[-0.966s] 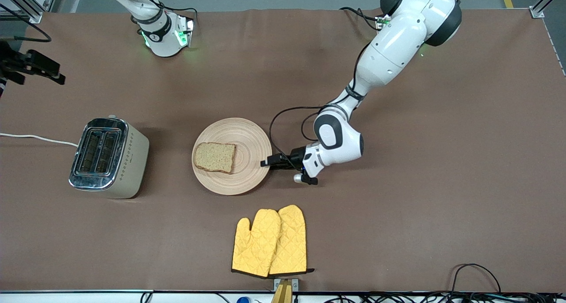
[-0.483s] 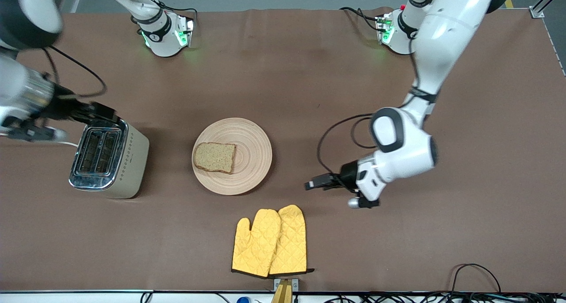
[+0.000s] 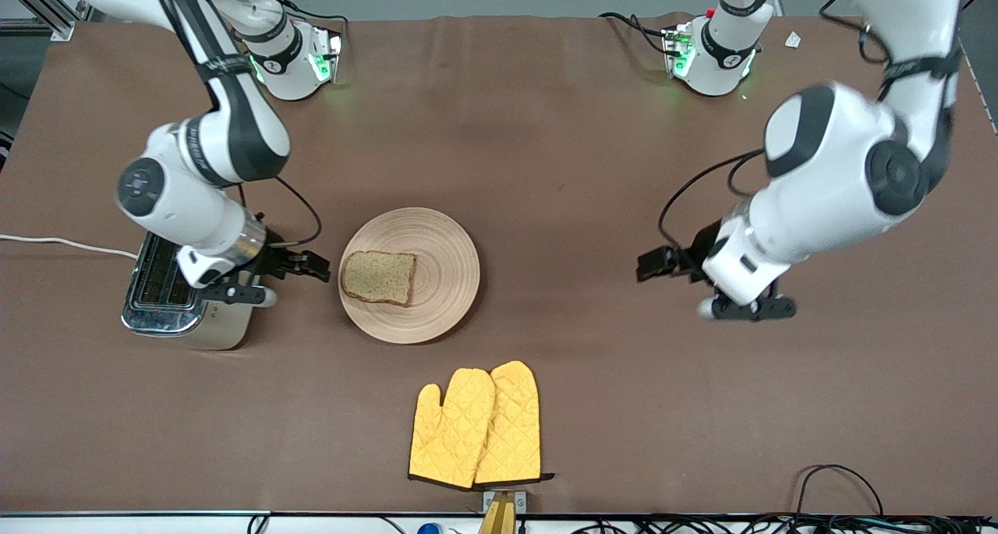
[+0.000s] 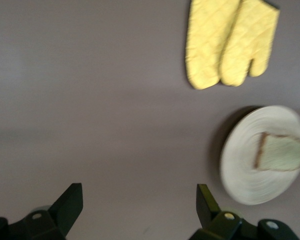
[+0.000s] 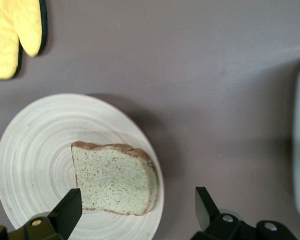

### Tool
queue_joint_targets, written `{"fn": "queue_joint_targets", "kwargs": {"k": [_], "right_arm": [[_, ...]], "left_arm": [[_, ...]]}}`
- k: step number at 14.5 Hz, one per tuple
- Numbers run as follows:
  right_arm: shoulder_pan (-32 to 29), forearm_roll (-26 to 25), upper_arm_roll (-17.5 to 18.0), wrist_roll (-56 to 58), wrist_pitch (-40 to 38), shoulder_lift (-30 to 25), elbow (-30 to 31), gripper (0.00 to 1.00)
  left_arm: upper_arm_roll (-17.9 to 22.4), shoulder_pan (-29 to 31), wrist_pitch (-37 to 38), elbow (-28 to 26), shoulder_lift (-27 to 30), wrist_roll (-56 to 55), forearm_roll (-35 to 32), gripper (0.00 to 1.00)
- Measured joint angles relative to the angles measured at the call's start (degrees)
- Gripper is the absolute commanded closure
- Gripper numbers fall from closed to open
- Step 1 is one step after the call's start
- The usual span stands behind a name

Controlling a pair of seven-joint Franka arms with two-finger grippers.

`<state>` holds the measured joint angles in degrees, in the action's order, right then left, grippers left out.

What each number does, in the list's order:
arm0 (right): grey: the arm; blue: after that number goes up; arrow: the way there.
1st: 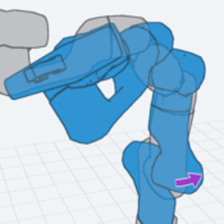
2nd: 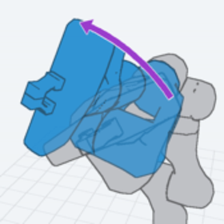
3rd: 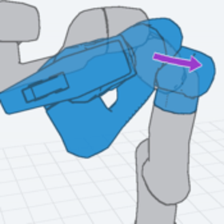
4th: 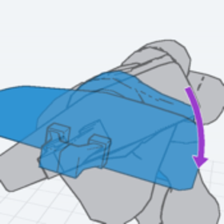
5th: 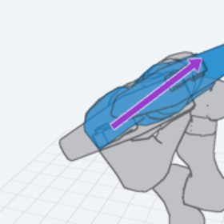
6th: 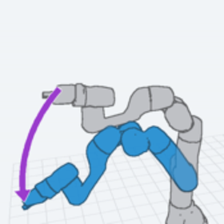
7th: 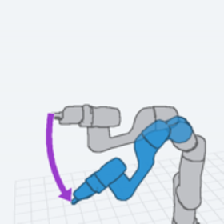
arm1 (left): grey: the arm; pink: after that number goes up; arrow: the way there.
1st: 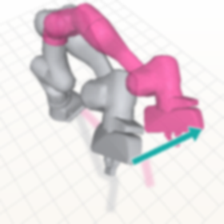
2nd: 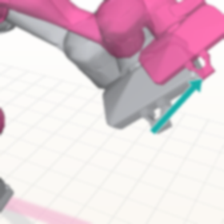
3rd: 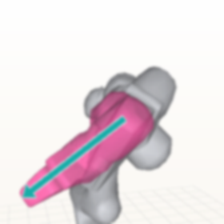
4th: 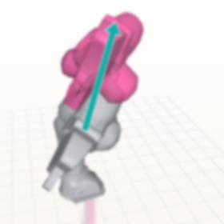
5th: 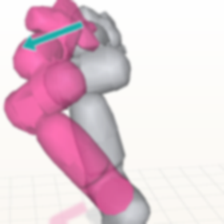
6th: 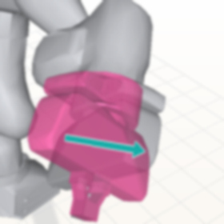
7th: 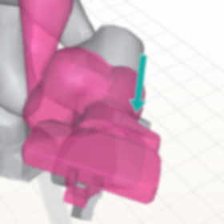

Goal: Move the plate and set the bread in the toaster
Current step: 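Release the plate with the left gripper while the right gripper reaches the bread, then lower the right gripper onto the bread slice and close on it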

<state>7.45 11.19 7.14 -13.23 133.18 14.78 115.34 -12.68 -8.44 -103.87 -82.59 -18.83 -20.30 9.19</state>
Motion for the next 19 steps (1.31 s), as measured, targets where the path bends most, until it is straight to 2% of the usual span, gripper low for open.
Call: {"fn": "queue_joint_targets", "kwargs": {"k": [2,5,9,11,16,19], "right_arm": [[1.9,0.02,0.01,-0.18,1.91,0.22,2.13,0.0],[4.06,0.03,-0.02,-0.36,4.34,0.49,4.51,0.0],[4.54,0.03,-0.13,-2.01,7.33,3.52,5.43,0.01],[4.62,0.03,-0.15,-3.13,7.74,4.7,5.42,0.08],[4.94,0.02,-0.15,-4.75,7.77,5.65,5.44,0.42],[5.14,-0.02,-0.17,-6.35,7.76,5.93,5.45,0.46]], "left_arm": [[0.15,0.09,6.93,1.68,4.01,-0.58,-5.9,0.0],[0.22,1.27,11.28,2.28,9.48,-0.32,-14.96,0.0],[0.68,6.83,17.2,2.2,15.58,12.03,-16.97,0.0],[2.63,8.27,18.57,1.19,17.66,16.24,-16.27,0.0],[4.69,9.89,18.73,-3.35,21.6,16.63,-12.02,0.0],[4.26,9.55,18.65,-3.75,21.72,15.06,-11.76,0.0]]}}
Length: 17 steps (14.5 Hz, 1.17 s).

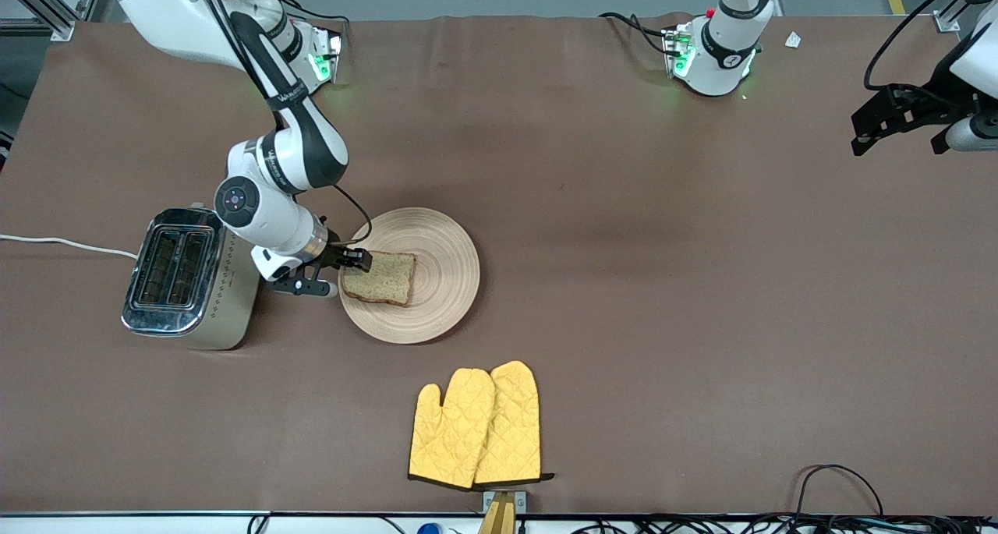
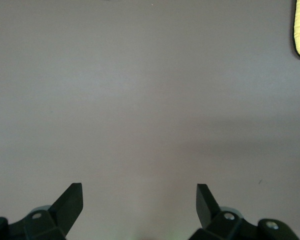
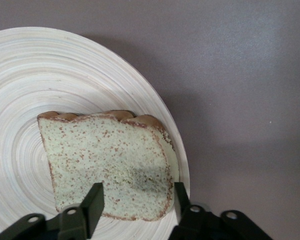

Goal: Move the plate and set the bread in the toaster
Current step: 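Lower the right gripper onto the bread slice and close on it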

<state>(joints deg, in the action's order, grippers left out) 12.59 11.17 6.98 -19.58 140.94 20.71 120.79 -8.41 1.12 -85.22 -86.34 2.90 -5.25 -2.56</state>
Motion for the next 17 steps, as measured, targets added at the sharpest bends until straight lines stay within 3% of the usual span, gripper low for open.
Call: {"fn": "queue_joint_targets", "kwargs": {"k": [9,17], "right_arm": [[0.22,-1.99,-1.32,-0.13,-0.01,0.58,0.43,0.74],[0.29,-2.12,-1.5,-0.18,0.94,1.11,0.54,0.75]], "left_arm": [[-0.17,-0.06,-0.03,-0.13,0.11,-0.4,0.0,0.0],[-0.28,-0.11,-0.1,-0.07,0.18,-0.4,0.01,0.0]]}}
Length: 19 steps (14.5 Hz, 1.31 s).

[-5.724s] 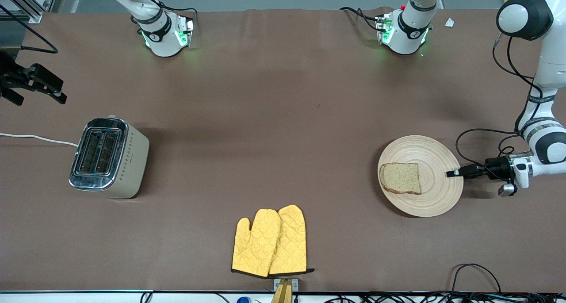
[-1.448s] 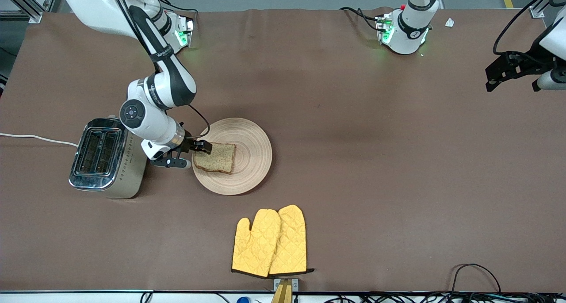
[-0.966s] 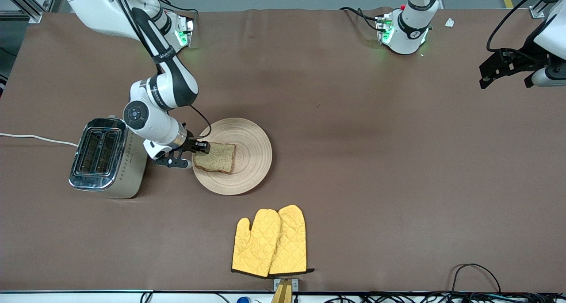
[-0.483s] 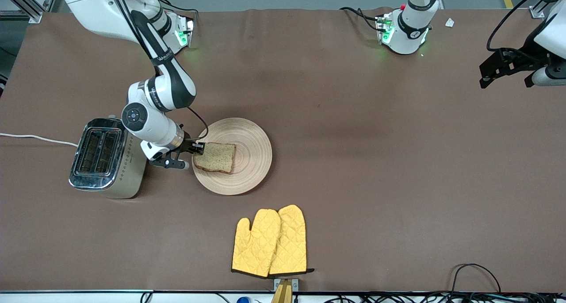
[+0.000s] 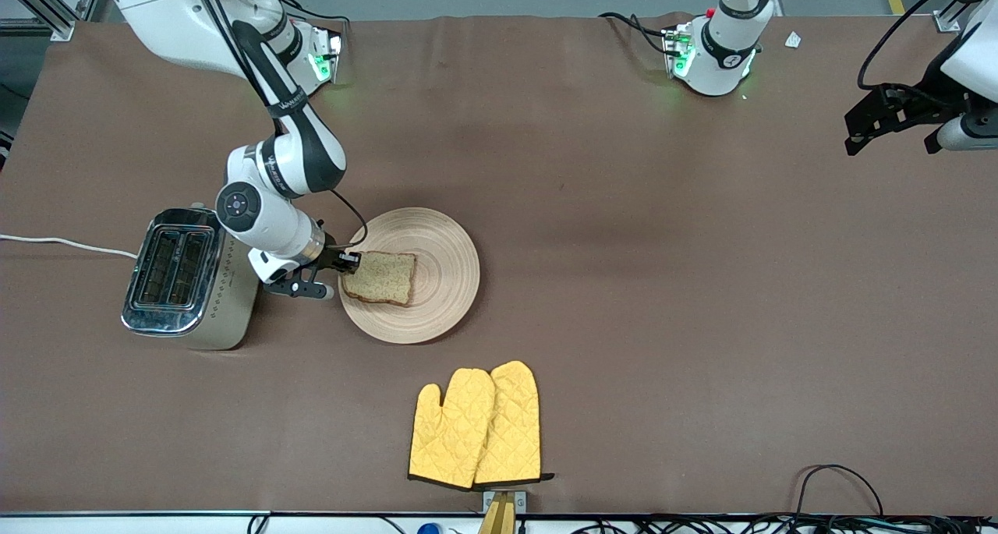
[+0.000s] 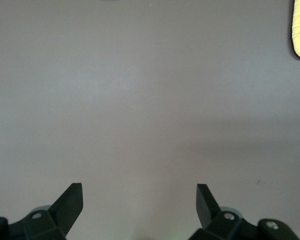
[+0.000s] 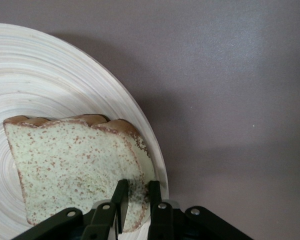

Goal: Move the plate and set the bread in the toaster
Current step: 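Lower the right gripper onto the bread slice and close on it, then lift the bread with the right gripper and carry it over the toaster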

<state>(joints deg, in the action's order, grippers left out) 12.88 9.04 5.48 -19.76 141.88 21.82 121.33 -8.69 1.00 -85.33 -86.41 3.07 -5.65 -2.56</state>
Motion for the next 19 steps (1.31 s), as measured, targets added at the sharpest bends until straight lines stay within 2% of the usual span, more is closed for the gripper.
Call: {"fn": "queue_joint_targets", "kwargs": {"k": [2,3,5,7,13,16,19], "right_arm": [[0.0,-0.01,-0.03,0.0,0.57,0.23,0.02,0.75],[0.0,-0.03,-0.03,0.0,1.09,0.4,0.07,0.79],[0.01,-0.1,-0.03,0.0,2.13,0.79,0.12,0.93],[0.02,-0.16,-0.04,0.0,2.4,0.93,0.12,1.0],[0.11,-0.16,-0.04,-0.23,2.48,0.94,0.16,1.0],[1.45,-0.24,0.0,-6.37,1.95,0.73,0.05,1.0],[4.44,-0.83,0.03,-12.23,-5.68,-2.26,-1.74,1.0]], "left_arm": [[-0.01,0.0,0.0,0.0,0.02,0.0,0.0,0.0],[-0.01,-0.01,0.0,0.0,0.02,0.0,0.0,0.0],[-0.01,-0.02,0.0,0.0,0.02,0.0,0.0,0.0],[-0.11,-0.11,0.0,0.0,0.02,0.0,0.0,0.0],[-0.97,-0.15,-0.09,0.12,0.12,-0.01,0.0,0.0],[-0.97,-0.15,-0.09,0.16,0.3,-0.01,0.0,0.0],[-0.94,-0.11,-0.09,0.16,0.3,-0.01,0.0,0.0]]}}
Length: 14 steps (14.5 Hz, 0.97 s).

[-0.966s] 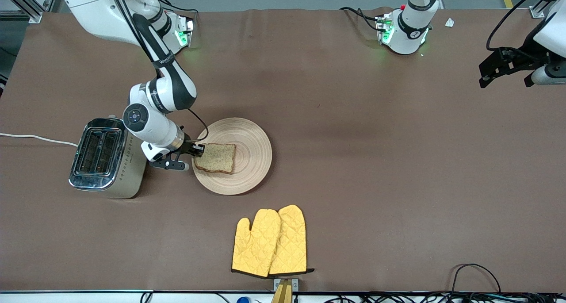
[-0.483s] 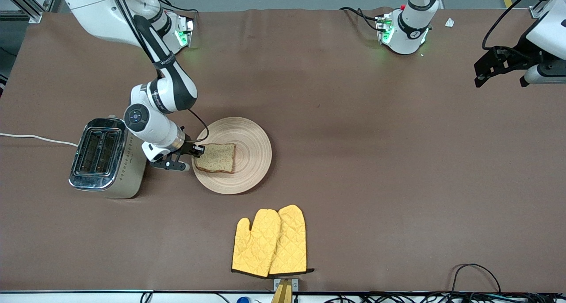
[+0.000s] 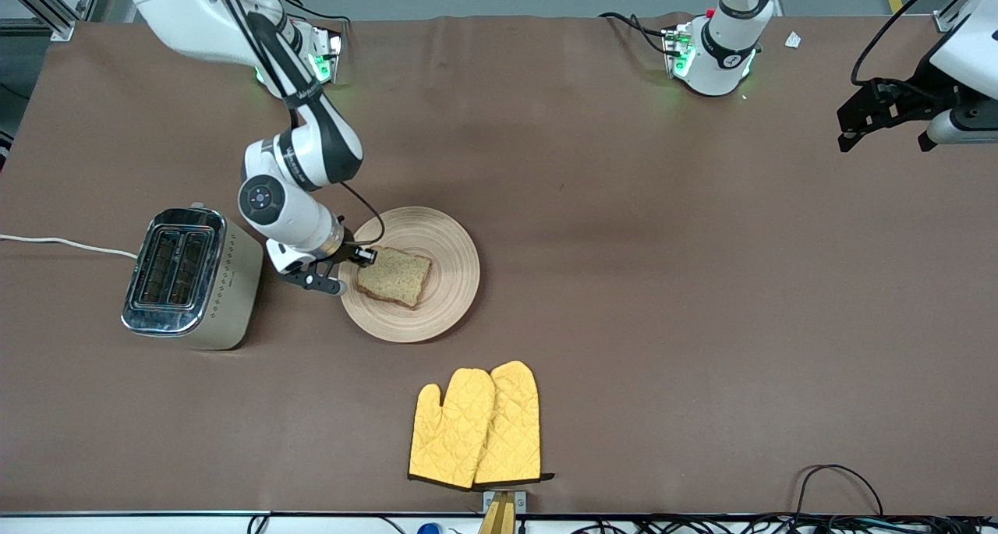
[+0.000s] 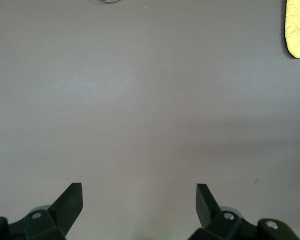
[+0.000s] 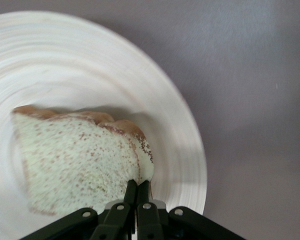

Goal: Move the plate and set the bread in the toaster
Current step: 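Lift the bread with the right gripper and carry it over the toaster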

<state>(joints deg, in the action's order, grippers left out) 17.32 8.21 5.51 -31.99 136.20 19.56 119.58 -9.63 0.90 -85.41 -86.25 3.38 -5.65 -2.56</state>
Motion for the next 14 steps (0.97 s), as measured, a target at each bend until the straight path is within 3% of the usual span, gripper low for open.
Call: {"fn": "queue_joint_targets", "kwargs": {"k": [4,8,14], "right_arm": [[0.13,-7.54,-0.57,-2.55,-18.04,-7.13,-4.94,1.0],[0.32,-22.46,-0.44,-4.27,-41.1,-9.41,-14.3,1.0],[5.3,-41.68,-0.03,-7.67,-58.34,-8.74,-17.09,1.0]], "left_arm": [[0.06,0.17,0.0,-0.02,-0.02,0.0,0.0,0.0],[0.11,0.19,-0.01,-0.03,-0.18,0.0,0.0,0.0],[0.46,0.39,-0.04,-0.03,-0.19,0.0,0.0,0.0]]}}
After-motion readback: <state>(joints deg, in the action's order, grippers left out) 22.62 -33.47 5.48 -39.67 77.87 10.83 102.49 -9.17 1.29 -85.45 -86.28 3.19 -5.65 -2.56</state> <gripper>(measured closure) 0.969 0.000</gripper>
